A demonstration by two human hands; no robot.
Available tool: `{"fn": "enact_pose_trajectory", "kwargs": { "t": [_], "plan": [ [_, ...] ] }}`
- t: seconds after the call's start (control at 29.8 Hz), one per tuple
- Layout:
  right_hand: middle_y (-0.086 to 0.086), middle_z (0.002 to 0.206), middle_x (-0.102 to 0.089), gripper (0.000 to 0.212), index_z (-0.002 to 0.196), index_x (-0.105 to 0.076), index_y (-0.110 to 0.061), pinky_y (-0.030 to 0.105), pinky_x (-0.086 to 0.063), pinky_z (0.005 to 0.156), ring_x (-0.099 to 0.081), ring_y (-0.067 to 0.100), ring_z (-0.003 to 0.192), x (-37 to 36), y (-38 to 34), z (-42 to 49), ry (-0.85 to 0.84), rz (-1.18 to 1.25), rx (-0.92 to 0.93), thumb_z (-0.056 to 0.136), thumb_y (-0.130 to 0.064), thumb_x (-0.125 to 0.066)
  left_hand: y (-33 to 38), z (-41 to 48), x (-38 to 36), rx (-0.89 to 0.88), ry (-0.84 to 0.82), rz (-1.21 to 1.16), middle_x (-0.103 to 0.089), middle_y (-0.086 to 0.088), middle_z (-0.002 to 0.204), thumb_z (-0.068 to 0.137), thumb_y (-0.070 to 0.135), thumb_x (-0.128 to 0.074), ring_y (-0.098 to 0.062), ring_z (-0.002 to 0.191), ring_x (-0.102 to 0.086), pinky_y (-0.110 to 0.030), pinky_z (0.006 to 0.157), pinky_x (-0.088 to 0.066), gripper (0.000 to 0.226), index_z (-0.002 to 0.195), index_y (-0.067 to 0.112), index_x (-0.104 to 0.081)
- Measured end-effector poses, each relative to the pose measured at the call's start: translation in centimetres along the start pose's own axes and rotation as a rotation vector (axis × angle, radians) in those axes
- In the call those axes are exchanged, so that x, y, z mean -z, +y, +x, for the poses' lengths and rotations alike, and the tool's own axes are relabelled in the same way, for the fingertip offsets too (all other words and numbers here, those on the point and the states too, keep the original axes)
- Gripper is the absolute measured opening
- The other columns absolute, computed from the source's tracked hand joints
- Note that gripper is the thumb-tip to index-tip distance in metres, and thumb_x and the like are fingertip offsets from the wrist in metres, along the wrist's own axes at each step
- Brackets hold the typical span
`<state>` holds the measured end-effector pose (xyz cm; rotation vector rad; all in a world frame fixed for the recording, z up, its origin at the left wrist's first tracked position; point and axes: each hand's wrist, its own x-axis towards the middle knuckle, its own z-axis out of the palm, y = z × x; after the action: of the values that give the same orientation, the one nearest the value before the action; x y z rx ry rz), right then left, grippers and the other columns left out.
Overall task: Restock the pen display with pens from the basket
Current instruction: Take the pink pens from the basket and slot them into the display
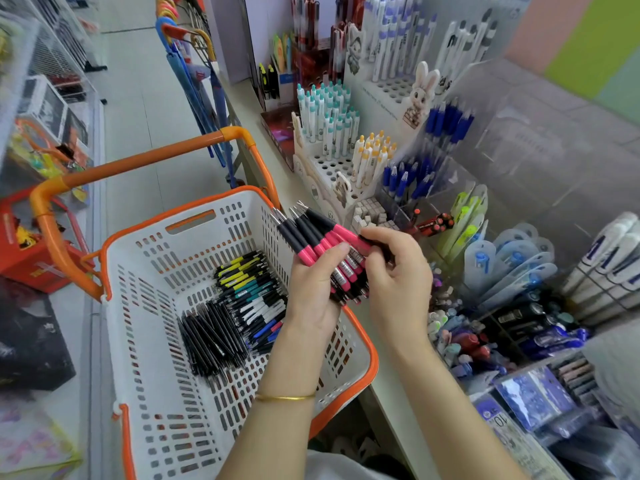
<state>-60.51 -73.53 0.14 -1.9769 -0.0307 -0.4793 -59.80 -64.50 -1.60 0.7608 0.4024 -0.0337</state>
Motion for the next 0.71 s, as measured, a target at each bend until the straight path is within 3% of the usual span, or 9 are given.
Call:
{"fn": "enact_pose_trajectory", "kwargs": {
  "t": [0.1, 0.24, 0.3, 0.37, 0.47, 0.57, 0.64, 0.71],
  "plan": [
    [-0.011, 0.097, -0.060, 0.037, 0.105, -0.070, -0.016, 0.001, -0.030, 0.085, -0.048, -0.011, 0.095, -0.3, 0.4, -0.3, -0.001, -0.056, 0.009, 0.082, -0.005, -0.044, -0.1, -0.5, -0.6, -0.056, -0.005, -0.027, -0.067, -0.011, 0.094, 0.077, 0.008, -0.070, -0.022, 0.081, -0.070, -0.034, 0.067, -0.058, 0.057, 0.130, -0.002, -0.051],
    [-0.021, 0.091, -0.063, 0.039, 0.096, -0.067, -0.038, 0.019, -0.036, 0.088, -0.052, 0.002, 0.096, -0.7, 0.2, -1.0, -0.014, 0.009, -0.039, 0.081, -0.010, -0.044, 0.0, -0.6, -1.4, -0.235, 0.051, 0.105, -0.065, -0.004, 0.088, 0.079, 0.003, -0.073, -0.010, 0.075, -0.068, -0.023, 0.067, -0.054, 0.052, 0.125, -0.008, -0.050],
    [-0.019, 0.097, -0.066, 0.033, 0.092, -0.071, -0.037, 0.029, -0.044, 0.090, -0.057, 0.004, 0.101, -1.2, -0.1, -1.4, 0.020, 0.308, -0.261, 0.086, -0.011, -0.050, 0.2, -0.6, -1.5, -0.346, 0.105, 0.246, -0.066, -0.002, 0.086, 0.081, -0.004, -0.071, -0.005, 0.073, -0.067, -0.018, 0.065, -0.053, 0.042, 0.119, -0.007, -0.053],
    [-0.006, 0.113, -0.067, 0.023, 0.104, -0.072, -0.027, 0.037, -0.049, 0.093, -0.061, 0.011, 0.110, -1.7, -0.4, -1.3, 0.017, 0.724, -0.629, 0.093, -0.020, -0.052, 0.3, -1.0, -1.6, -0.435, 0.112, 0.404, -0.070, 0.001, 0.088, 0.081, -0.001, -0.073, -0.004, 0.074, -0.068, -0.017, 0.062, -0.052, 0.037, 0.115, -0.002, -0.058],
    [0.010, 0.108, -0.071, 0.040, 0.108, -0.071, -0.013, 0.035, -0.057, 0.081, -0.068, 0.023, 0.099, -1.7, -1.2, -0.4, -0.080, 1.315, -0.991, 0.098, -0.042, -0.045, 0.2, -1.6, -1.5, -0.539, 0.046, 0.614, -0.072, 0.003, 0.088, 0.078, 0.002, -0.077, -0.003, 0.083, -0.070, -0.014, 0.069, -0.053, 0.034, 0.109, 0.003, -0.064],
    [0.010, 0.082, -0.072, 0.027, 0.092, -0.069, -0.009, 0.031, -0.059, 0.061, -0.072, 0.022, 0.073, -1.7, -1.7, 0.4, -0.107, 1.550, -1.018, 0.094, -0.028, -0.050, 0.2, -1.6, -1.2, -0.598, -0.021, 0.746, -0.071, 0.003, 0.084, 0.075, 0.002, -0.078, -0.001, 0.083, -0.068, -0.012, 0.071, -0.051, 0.029, 0.102, 0.003, -0.066],
    [0.008, 0.072, -0.068, 0.012, 0.086, -0.064, -0.008, 0.030, -0.057, 0.055, -0.069, 0.021, 0.064, -2.0, -1.9, 0.7, -0.126, 1.589, -0.992, 0.082, -0.014, -0.055, 0.4, -1.4, -0.9, -0.618, -0.056, 0.802, -0.071, -0.001, 0.085, 0.074, 0.005, -0.080, -0.003, 0.083, -0.068, -0.013, 0.072, -0.051, 0.029, 0.100, 0.003, -0.068],
    [0.007, 0.068, -0.066, 0.010, 0.080, -0.065, -0.007, 0.029, -0.057, 0.054, -0.068, 0.020, 0.061, -2.2, -1.8, 0.8, -0.133, 1.592, -0.991, 0.077, -0.010, -0.056, 0.6, -1.2, -0.8, -0.628, -0.091, 0.838, -0.072, -0.004, 0.091, 0.073, 0.010, -0.080, -0.005, 0.088, -0.069, -0.014, 0.076, -0.051, 0.032, 0.103, 0.004, -0.069]
  ]
}}
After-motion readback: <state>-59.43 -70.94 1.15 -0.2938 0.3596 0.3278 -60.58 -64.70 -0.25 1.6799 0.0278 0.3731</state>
